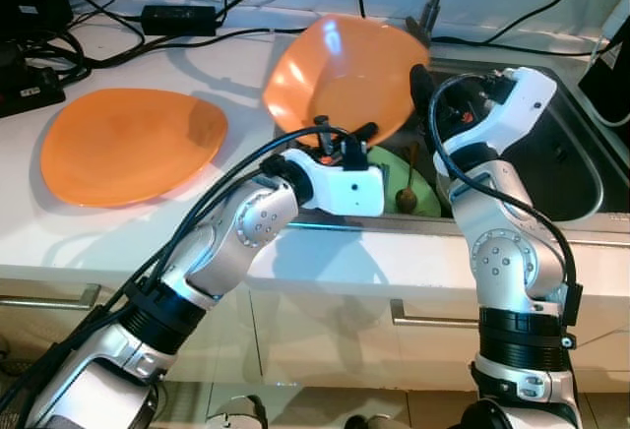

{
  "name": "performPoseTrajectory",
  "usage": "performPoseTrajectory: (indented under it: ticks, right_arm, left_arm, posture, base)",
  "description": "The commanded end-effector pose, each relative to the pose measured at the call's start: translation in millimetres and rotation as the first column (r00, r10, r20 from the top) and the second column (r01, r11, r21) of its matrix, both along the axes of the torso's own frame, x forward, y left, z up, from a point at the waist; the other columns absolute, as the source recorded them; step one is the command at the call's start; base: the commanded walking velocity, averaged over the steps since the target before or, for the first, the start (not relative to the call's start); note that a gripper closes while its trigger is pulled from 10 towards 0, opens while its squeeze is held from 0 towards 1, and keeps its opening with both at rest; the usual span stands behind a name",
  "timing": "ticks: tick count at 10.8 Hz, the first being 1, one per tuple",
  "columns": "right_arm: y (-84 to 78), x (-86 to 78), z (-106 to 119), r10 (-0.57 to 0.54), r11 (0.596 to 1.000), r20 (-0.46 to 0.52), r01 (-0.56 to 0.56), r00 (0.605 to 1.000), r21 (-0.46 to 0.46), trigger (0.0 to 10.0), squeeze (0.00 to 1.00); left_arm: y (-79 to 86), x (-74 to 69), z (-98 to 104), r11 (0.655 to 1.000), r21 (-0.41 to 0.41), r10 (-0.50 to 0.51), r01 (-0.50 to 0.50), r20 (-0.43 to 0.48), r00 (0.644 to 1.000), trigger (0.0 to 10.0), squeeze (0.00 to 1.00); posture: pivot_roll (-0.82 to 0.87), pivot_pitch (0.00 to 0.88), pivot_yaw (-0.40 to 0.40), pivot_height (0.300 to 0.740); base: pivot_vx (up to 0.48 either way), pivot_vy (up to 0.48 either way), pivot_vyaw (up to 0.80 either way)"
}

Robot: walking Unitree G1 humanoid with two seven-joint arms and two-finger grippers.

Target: Kitchen organization

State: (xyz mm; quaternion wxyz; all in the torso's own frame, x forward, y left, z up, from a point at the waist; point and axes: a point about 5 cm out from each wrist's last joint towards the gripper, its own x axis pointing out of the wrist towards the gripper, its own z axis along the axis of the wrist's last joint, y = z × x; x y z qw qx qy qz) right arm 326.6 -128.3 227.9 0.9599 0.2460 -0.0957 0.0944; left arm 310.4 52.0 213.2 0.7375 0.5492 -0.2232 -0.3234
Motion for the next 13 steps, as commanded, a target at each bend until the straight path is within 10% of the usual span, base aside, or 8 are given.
performPoseTrajectory:
  ticks: [1, 4, 6, 7, 12, 13]
  right_arm:
    - [0.7, 0.0, 3.4, 0.009, 1.0, -0.001, -0.009, 1.0, 0.014, 10.0, 0.0]
    - [1.9, 0.8, 3.2, 0.019, 1.0, -0.002, -0.019, 1.0, 0.019, 10.0, 0.0]
    - [1.8, 0.6, 3.2, 0.021, 0.999, -0.003, -0.021, 1.0, 0.031, 0.8, 0.0]
    - [1.9, 0.7, 3.4, 0.022, 0.999, -0.002, -0.022, 1.0, 0.032, 0.0, 0.0]
    - [-0.2, 1.0, 4.6, 0.019, 0.999, -0.004, -0.019, 1.0, 0.04, 1.2, 0.0]
    - [-0.2, 1.2, 3.9, 0.016, 0.999, -0.011, -0.016, 1.0, 0.041, 8.8, 0.0]
  left_arm:
    - [-5.9, -5.7, 12.5, 0.998, -0.036, -0.041, 0.043, 0.066, 0.997, 10.0, 0.0]
    - [-7.8, -8.1, 19.1, 0.995, -0.074, -0.063, 0.07, 0.096, 0.993, 10.0, 0.0]
    - [-7.4, -10.3, 19.1, 0.992, -0.079, -0.086, 0.094, 0.106, 0.991, 10.0, 0.0]
    - [-6.3, -10.4, 17.8, 0.993, -0.075, -0.088, 0.096, 0.104, 0.991, 10.0, 0.0]
    - [1.3, -9.4, 10.0, 0.995, -0.033, -0.089, 0.093, 0.094, 0.992, 10.0, 0.0]
    - [1.3, -9.4, 9.3, 0.995, -0.026, -0.092, 0.095, 0.097, 0.991, 10.0, 0.0]
  posture:
    - [0.08, 0.071, -0.07, 0.74]
    - [0.08, 0.075, -0.073, 0.74]
    - [0.08, 0.077, -0.073, 0.74]
    - [0.08, 0.081, -0.074, 0.74]
    - [0.08, 0.089, -0.074, 0.74]
    - [0.08, 0.089, -0.074, 0.74]
  base:
    - [0.0, 0.0, 0.0]
    - [0.0, 0.0, 0.0]
    - [0.0, 0.0, 0.0]
    - [0.0, 0.0, 0.0]
    - [0.0, 0.0, 0.0]
    - [0.0, 0.0, 0.0]
